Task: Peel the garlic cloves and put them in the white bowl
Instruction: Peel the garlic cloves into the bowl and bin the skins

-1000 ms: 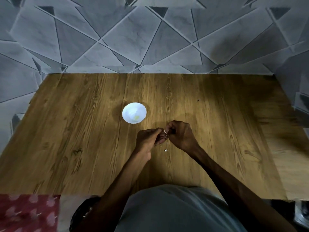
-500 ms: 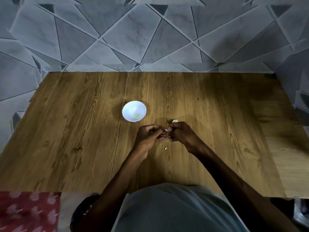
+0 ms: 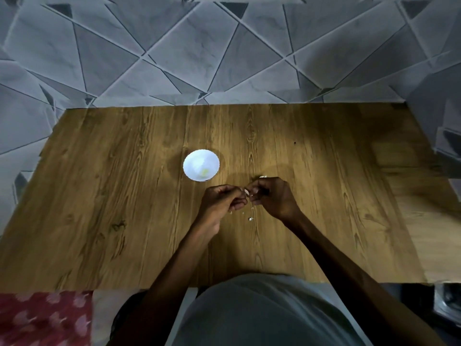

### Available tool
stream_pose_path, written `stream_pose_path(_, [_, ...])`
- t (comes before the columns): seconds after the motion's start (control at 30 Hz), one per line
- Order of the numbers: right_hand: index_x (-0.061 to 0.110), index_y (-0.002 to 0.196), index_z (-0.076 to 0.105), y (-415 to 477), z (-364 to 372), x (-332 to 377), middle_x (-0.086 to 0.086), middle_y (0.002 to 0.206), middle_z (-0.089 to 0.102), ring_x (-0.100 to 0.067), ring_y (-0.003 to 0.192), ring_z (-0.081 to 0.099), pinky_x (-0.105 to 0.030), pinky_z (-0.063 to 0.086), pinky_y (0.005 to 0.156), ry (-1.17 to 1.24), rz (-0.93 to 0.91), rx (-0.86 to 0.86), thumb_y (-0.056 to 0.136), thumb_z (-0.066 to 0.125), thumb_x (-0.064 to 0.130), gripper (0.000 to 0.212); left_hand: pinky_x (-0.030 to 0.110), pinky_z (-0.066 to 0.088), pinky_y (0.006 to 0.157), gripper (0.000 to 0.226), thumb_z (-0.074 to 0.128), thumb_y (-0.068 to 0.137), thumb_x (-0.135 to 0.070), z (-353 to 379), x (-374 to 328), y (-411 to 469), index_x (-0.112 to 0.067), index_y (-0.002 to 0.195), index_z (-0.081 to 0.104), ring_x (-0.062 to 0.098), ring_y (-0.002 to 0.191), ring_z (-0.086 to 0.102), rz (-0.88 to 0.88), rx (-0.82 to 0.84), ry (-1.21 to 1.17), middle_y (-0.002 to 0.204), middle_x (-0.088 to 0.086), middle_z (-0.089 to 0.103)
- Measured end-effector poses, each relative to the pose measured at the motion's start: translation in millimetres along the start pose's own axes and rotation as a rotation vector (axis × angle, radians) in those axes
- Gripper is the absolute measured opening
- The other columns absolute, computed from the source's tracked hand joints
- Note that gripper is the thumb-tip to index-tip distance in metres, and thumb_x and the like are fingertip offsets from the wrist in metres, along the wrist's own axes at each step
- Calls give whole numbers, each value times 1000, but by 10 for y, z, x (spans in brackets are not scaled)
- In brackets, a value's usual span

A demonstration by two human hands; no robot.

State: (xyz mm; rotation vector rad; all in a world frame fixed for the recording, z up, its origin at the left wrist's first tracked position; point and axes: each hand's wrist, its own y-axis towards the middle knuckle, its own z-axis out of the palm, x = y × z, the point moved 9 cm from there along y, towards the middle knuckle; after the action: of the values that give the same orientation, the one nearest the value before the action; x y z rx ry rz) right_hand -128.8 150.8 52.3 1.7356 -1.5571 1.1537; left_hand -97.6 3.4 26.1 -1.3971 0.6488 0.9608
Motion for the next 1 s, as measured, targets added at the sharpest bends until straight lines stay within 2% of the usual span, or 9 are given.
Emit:
stream_pose_path(0.13, [11,95,78,-47,-8,187,2,84,75,-1,70,67,-24,58,69,-173,-153,-60,87,68,3,15,24,58,66,11,63,89,-4,-45,-3,17,0,92,73,19,72,72,-35,8,25,80,12,74])
stream_pose_path(0.3, [14,92,79,-67,-62,282,4,84,76,0,69,67,-15,55,65,-248,-161,-132,87,70,16,10,23,59,66,13,59,92,-2,-23,-82,25,4,95,71,18,70,72,5,41,61,78,13,74])
stream_pose_path(0.4, [16,87,78,-37,-62,292,6,79,74,0,65,66,-22,58,61,-286,-127,-140,87,70,22,9,23,58,66,11,62,91,-4,-51,-183,37,1,94,72,19,73,73,88,32,198,83,14,74])
stream_pose_path(0.53, [17,85,78,29,-14,317,5,76,73,1,62,64,-24,58,61,-328,-117,-107,86,68,18,9,27,60,70,9,65,87,-2,-56,-333,80,-4,87,73,20,72,71,227,60,373,78,12,72])
stream_pose_path(0.67, [16,85,78,93,19,331,4,77,74,4,62,62,-14,50,59,-305,-89,-61,85,67,13,11,27,58,68,10,62,86,4,-70,-385,136,2,87,72,18,67,67,256,106,408,73,13,70])
stream_pose_path(0.83, [17,80,77,128,48,338,5,73,72,-2,64,65,-17,49,57,-315,-52,-17,84,67,12,12,31,59,71,8,66,84,-1,-100,-405,178,-3,88,73,22,70,70,278,133,506,75,11,72])
stream_pose_path(0.9, [17,78,76,127,60,342,5,71,71,-2,63,65,-16,48,55,-325,-59,-6,83,67,12,12,32,58,72,6,68,84,-4,-84,-428,187,-6,87,74,19,70,70,312,147,574,74,6,73])
stream_pose_path(1.0, [16,73,75,132,57,343,4,68,70,-5,60,65,-22,52,54,-357,-49,-8,81,67,12,12,27,57,71,9,68,83,-5,-20,-482,189,-13,83,74,10,69,69,375,164,703,73,-3,72])
